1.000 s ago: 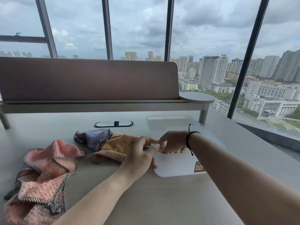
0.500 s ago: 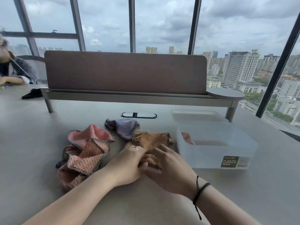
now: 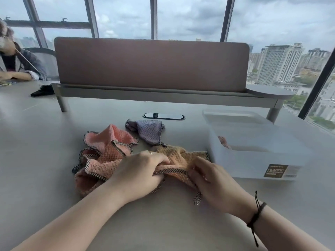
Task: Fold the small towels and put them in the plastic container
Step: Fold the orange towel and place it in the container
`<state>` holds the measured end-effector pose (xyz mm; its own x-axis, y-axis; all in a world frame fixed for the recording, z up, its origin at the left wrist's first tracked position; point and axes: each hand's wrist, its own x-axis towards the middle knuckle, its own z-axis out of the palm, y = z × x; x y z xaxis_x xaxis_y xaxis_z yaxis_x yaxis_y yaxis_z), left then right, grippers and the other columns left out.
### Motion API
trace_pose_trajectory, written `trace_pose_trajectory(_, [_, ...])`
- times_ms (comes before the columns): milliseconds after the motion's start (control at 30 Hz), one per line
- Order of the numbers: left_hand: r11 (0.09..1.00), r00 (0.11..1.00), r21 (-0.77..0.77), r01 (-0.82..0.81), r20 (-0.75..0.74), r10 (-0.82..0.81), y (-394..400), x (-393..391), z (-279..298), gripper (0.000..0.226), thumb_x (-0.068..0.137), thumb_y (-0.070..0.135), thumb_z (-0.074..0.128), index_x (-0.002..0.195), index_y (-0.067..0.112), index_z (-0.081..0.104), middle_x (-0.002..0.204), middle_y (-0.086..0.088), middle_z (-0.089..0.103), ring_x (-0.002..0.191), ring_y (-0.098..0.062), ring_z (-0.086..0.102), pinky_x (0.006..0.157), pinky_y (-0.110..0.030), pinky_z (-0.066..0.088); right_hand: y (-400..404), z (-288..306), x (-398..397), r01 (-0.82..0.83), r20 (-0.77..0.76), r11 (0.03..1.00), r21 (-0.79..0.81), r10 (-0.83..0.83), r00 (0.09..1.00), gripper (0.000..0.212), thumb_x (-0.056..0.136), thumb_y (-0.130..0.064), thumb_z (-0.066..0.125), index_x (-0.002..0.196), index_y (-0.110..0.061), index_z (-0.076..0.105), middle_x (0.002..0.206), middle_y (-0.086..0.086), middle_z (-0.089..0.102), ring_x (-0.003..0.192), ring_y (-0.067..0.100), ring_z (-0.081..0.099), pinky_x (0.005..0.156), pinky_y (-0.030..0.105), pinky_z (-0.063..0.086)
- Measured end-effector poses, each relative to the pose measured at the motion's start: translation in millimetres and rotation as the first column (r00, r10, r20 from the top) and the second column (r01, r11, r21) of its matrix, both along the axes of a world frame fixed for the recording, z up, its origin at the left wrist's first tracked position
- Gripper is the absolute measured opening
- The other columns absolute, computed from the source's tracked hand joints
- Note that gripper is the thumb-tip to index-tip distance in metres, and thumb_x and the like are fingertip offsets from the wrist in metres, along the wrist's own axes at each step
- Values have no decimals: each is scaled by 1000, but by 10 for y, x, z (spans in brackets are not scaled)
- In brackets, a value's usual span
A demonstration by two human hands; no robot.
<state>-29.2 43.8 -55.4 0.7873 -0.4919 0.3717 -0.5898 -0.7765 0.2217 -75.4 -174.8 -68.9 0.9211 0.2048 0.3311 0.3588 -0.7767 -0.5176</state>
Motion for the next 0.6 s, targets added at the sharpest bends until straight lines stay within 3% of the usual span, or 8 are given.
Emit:
trace_pose_trajectory(100, [977, 998, -201, -69, -7, 69, 77, 70, 65, 25, 83, 26, 70, 106, 37, 69, 77, 21, 66, 62, 4, 59, 54, -24, 46, 3, 17, 65, 106, -139, 906, 410, -53, 989, 17, 94, -32, 54, 81, -23, 59, 72, -3, 65, 64, 7, 55, 64, 30, 44])
trace_pose_trajectory(133, [956, 996, -282, -84, -28, 79, 102, 101, 76, 24, 84, 23, 71, 105, 36, 71, 76, 22, 66, 55, 7, 56, 50, -21, 42, 1, 23, 83, 148, -182, 842, 519, -60, 981, 20, 94, -34, 55, 83, -19, 62, 68, 2, 65, 63, 13, 56, 60, 34, 45])
trace_pose_trajectory(200, [919, 996, -384, -88, -54, 73, 142, 161, 78, 25, 87, 19, 71, 107, 34, 71, 92, 19, 71, 59, 13, 58, 55, -17, 50, -16, 74, 62, 197, -261, 756, 624, -35, 965, 23, 96, -30, 61, 82, -13, 63, 57, -3, 62, 54, 11, 54, 50, 25, 41])
trace_pose_trajectory(267, [901, 994, -426, -81, -97, 44, 146, 195, 61, 25, 89, 14, 70, 109, 28, 71, 101, 17, 71, 64, 18, 59, 62, -7, 48, -27, 151, 3, 147, -300, 825, 546, 29, 953, 27, 84, -36, 73, 83, -12, 61, 53, -9, 62, 48, 3, 52, 44, 17, 38])
trace_pose_trajectory(367, [859, 970, -510, -47, -227, -82, 103, 203, 37, 18, 89, 10, 72, 101, 24, 75, 97, 15, 76, 86, 17, 65, 75, 0, 44, -70, 224, -64, 46, -285, 985, 167, 3, 958, 46, 56, -50, 90, 80, -26, 59, 61, -14, 63, 49, -2, 51, 46, 16, 39])
trace_pose_trajectory(467, [787, 904, -616, -29, -352, -242, 94, 194, 81, 23, 86, 3, 72, 90, 25, 78, 88, 7, 79, 86, -1, 73, 79, -13, 52, -68, 249, -101, -17, -127, 996, -91, 5, 992, 28, 65, -32, 77, 70, -23, 51, 55, -11, 49, 48, 9, 38, 46, 21, 31])
trace_pose_trajectory(533, [690, 804, -723, -36, -431, -410, 168, 198, 162, 20, 82, 2, 72, 83, 21, 80, 83, -1, 79, 79, -10, 74, 74, -19, 55, -104, 337, -147, -52, -158, 997, -56, 42, 986, 15, 69, -16, 66, 66, -19, 52, 53, -4, 51, 48, 8, 40, 49, 26, 37])
trace_pose_trajectory(600, [559, 583, -828, -47, -477, -658, 270, 180, 229, 7, 76, 10, 77, 81, 13, 80, 78, -5, 77, 71, -12, 73, 65, -20, 56, -184, 460, -208, -158, -362, 953, 257, 247, 899, 14, 72, -3, 63, 71, -16, 61, 62, 2, 67, 56, 11, 59, 55, 29, 48])
